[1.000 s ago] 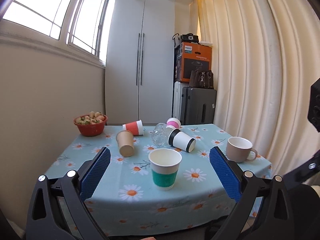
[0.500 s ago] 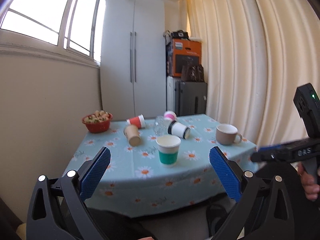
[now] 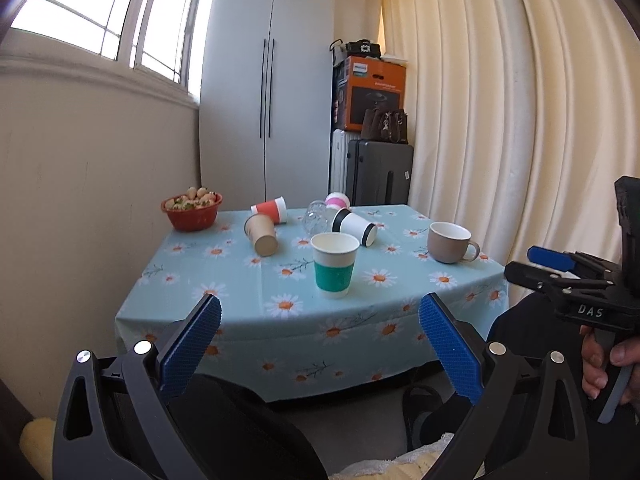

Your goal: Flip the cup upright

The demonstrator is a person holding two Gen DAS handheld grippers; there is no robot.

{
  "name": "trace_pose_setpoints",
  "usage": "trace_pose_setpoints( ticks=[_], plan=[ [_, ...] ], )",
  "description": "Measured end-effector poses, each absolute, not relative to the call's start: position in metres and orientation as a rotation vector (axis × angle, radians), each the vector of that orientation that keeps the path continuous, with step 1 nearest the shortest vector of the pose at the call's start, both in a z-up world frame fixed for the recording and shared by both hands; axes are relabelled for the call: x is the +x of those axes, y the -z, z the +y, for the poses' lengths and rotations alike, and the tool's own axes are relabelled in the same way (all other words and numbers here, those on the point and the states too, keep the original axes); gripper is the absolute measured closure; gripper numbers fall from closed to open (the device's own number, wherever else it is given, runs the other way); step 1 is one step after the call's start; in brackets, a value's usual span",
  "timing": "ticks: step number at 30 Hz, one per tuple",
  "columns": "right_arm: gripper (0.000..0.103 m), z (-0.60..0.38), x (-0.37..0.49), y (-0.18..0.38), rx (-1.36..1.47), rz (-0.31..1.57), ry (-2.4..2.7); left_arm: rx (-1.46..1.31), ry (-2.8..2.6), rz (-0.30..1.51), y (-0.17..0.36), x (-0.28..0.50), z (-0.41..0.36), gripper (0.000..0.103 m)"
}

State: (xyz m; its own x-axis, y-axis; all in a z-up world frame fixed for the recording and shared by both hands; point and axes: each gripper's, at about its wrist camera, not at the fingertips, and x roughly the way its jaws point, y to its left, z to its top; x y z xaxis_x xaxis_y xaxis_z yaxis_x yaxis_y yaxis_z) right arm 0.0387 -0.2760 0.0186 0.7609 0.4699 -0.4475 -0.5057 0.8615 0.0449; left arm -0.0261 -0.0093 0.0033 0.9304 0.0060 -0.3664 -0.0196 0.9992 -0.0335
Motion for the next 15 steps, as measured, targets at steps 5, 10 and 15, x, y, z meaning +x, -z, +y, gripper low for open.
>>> trace_pose_setpoints(
  ticks=[5, 10, 15],
  plan=[
    [0.029, -0.2717, 0.0371, -0.0141, -0.116, 0.469, -0.516, -0.042, -0.018, 0.384, 0.0003, -0.0255, -0.0077, 0.006],
    [0.024, -0.2728, 0.0363, -0.014, -0.111, 0.46, -0.507, -0.061, -0.028, 0.391, 0.0039, -0.0242, -0.0043, 0.006],
    [0.024, -0.2759, 0.0397, -0.0131, -0.097, 0.475, -0.495, -0.075, -0.017, 0.403, 0.0068, -0.0221, -0.0008, 0.006]
  ],
)
